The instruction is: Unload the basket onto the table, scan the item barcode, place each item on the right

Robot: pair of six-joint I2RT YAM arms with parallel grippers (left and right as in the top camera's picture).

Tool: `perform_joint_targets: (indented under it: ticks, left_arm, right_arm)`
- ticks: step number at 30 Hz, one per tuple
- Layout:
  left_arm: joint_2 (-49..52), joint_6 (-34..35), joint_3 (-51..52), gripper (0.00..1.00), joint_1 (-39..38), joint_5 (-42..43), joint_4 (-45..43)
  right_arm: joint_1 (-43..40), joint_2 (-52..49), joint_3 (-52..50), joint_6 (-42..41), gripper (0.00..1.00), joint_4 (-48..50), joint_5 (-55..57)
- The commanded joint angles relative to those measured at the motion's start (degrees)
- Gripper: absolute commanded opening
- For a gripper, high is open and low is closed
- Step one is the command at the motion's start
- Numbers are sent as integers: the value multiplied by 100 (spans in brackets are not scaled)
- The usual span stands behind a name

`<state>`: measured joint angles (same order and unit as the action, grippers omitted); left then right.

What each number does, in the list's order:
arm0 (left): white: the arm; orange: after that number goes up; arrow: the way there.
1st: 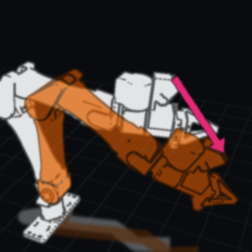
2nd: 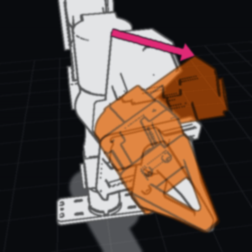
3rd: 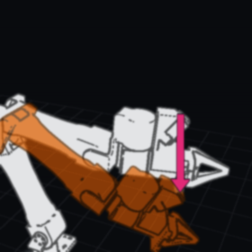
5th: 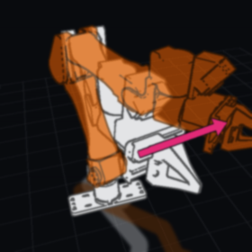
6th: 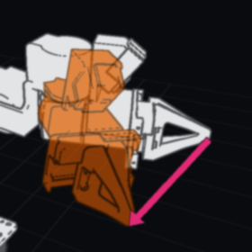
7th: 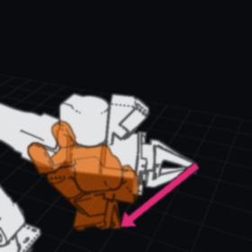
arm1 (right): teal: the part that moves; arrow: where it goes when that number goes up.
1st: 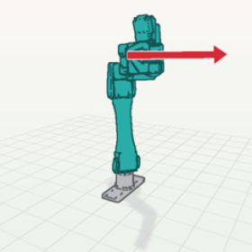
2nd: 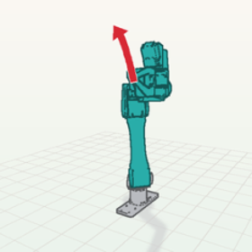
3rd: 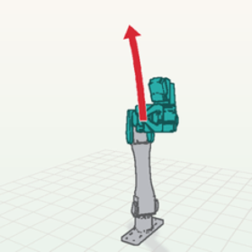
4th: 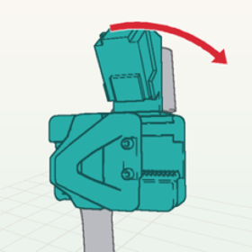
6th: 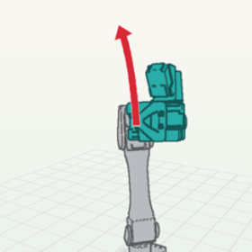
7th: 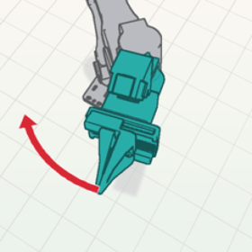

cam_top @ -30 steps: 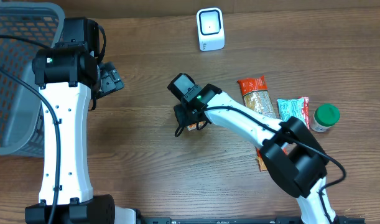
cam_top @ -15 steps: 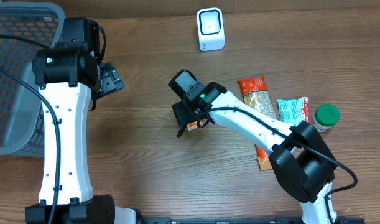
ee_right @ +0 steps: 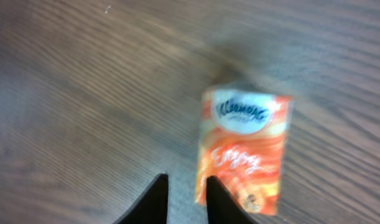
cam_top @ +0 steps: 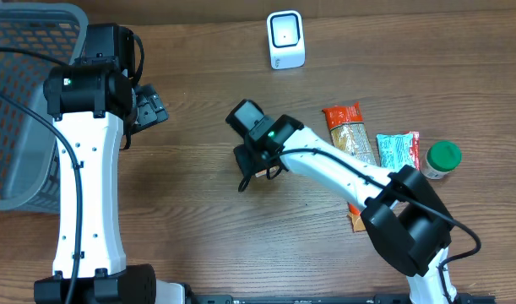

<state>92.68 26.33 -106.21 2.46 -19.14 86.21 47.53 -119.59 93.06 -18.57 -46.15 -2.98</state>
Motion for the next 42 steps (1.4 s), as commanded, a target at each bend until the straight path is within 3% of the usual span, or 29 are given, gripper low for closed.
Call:
perform_joint_targets:
  ticks: [1, 9, 21, 26, 42]
  left_arm:
    - [31, -105, -28, 100, 15, -70, 9]
    - [33, -105, -28, 100, 15, -70, 9]
    - [33, -105, -28, 100, 15, -70, 9]
    - [31, -105, -28, 100, 15, -70, 9]
    - [31, -105, -28, 100, 15, -70, 9]
  right_arm:
    - [232, -61, -177, -7, 11, 140, -101]
    - [374, -68, -732, -138, 10, 879, 39]
    - [323, -83, -761, -542, 9, 614, 1032]
    - [323, -83, -761, -494, 22, 420, 1263]
    - [326, -83, -761, -496, 23, 212, 1945]
